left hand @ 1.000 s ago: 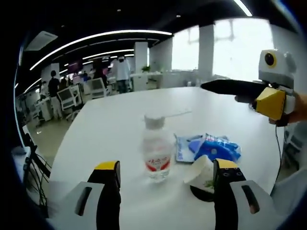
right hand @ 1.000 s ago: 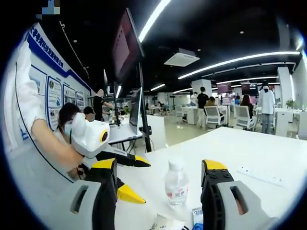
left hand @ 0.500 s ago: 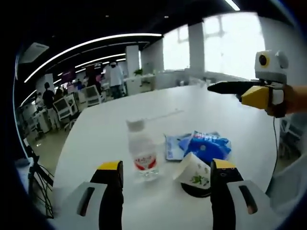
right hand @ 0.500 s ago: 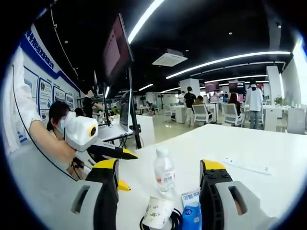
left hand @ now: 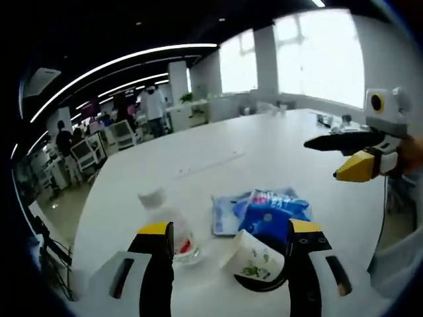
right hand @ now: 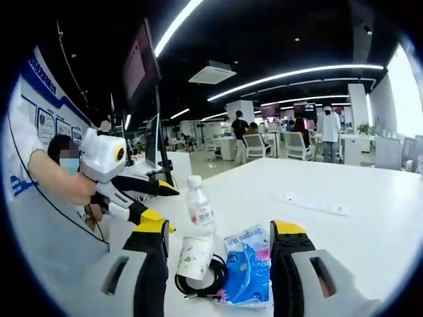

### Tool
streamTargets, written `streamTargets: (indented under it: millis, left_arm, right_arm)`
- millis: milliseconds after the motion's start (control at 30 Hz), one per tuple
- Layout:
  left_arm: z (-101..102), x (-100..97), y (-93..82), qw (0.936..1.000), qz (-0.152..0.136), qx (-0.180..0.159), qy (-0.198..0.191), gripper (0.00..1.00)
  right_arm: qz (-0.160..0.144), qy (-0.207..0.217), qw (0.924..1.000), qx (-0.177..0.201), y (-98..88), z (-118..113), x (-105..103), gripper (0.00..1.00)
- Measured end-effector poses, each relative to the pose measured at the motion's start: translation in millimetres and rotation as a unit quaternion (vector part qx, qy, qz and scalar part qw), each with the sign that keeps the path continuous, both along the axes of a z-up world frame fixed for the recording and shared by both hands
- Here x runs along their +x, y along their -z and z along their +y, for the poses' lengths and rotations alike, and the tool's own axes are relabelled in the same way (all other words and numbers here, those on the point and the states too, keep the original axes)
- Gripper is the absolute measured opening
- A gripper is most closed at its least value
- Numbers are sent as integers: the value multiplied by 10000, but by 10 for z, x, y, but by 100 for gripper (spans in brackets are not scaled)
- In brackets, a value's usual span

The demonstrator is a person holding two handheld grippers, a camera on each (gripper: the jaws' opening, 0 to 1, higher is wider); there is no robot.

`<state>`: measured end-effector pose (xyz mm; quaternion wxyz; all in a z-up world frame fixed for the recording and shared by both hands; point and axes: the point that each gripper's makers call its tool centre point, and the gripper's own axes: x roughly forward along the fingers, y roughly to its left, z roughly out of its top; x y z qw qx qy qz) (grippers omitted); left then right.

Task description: Arrange the tabletop items into an orderly group along one side of the table until the central work area is clear of visible clutter.

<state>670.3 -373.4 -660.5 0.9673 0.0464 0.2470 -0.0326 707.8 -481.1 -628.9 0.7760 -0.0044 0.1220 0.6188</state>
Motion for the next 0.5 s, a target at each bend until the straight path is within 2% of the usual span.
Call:
streamTargets:
  millis: [200,267,300,367,433,500]
  left_arm:
    - [-136,226,89,9992,158,165,315,63]
    - [-195,285,117,9991,232,80,335,62]
    - [-222,308,132,9990,268,39,360,61]
    - [-260,372,170,9985,334,18,428,62]
    - [-257,434,220,9980,400,-26,491,61]
    - [-287,486,286,9971,502,-76,575,61]
  right_arm:
    - [506,836,9952,15,155,-167,145,59]
    - [679,980,9928,-145,245,-223,111,59]
    - [798,1061,9904,-383,354,-276,102,59]
    - [916,1213,9874,-442,449,-323,113,59]
    - [1212,1396,9813,-534,560,-372,112,59]
    - [1312,1472,9788,-552,627,-397,113,58]
